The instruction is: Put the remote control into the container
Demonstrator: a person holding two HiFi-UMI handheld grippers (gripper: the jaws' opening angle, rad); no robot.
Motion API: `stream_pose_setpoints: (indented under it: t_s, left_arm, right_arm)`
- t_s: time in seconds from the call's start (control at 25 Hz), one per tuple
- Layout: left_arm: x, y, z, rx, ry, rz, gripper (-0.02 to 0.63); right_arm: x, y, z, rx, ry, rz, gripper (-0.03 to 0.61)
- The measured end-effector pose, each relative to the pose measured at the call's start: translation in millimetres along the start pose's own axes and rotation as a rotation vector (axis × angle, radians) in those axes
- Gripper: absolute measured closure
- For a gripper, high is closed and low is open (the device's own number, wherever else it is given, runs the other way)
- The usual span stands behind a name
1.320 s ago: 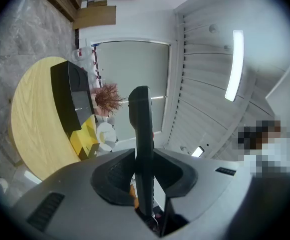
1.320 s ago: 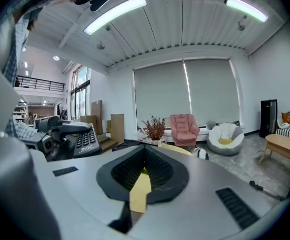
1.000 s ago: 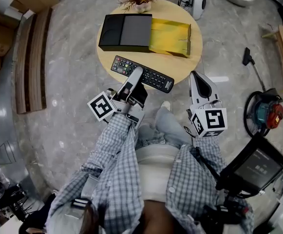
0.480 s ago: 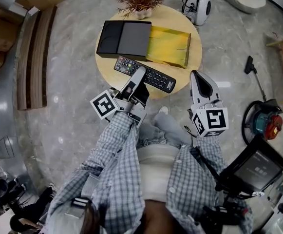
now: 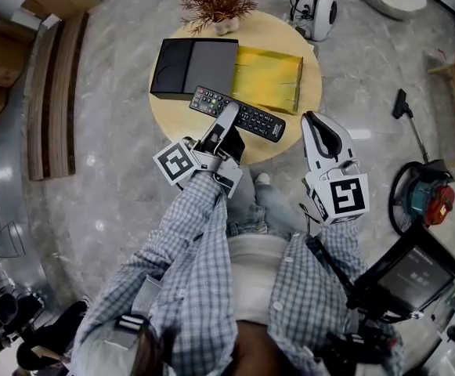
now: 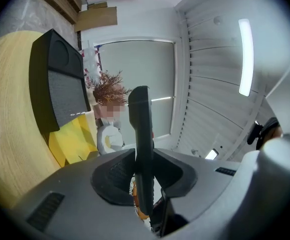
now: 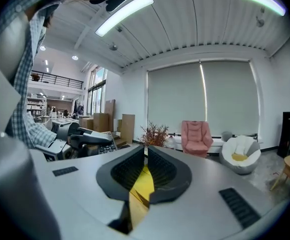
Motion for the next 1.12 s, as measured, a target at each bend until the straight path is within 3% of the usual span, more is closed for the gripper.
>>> stream_pose_setpoints:
  t_s: [0.12,0.32,0.72,0.88,1.12]
  left_arm:
    - [4.6,-7.9,-5.2,0.002,0.02,0.009,0.509]
    - [16.7,-26.8,-19.5,0.014,0.058,0.003,0.509]
    - [35.1,-43.4,-23.0,0.017,0.003,-0.018,0.509]
    - [42.8,-49.1,-28.6,0.031,0.012,-0.027,0.509]
    - [44.8,-51.6,-25.8,0.03,0.011,-0.047,0.509]
  right_arm:
    - [4.3,-10.1,-11.1,0.058,0.075,-0.023,0.571]
    - [-7.4,-36.9,-25.9,0.158,0.096,-0.105,0.534]
    - [-12.2,-72.8,-44.4,0.257,0.145,-0.193,0.417]
    - [-18.0,-90.0,-50.7,0.304,0.188,-0.252,0.336]
    - [-19.0,-106.1,-60.4,0.351,0.248,-0.277,0.319]
Point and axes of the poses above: the fingertips, and each gripper's own axes: y backward along the fingers, z to its right, x out of its top, the point moved 1 cm from there along y, backward along the fingers, and after that the axes turned 7 degrees about z, right-handed, at the moved point
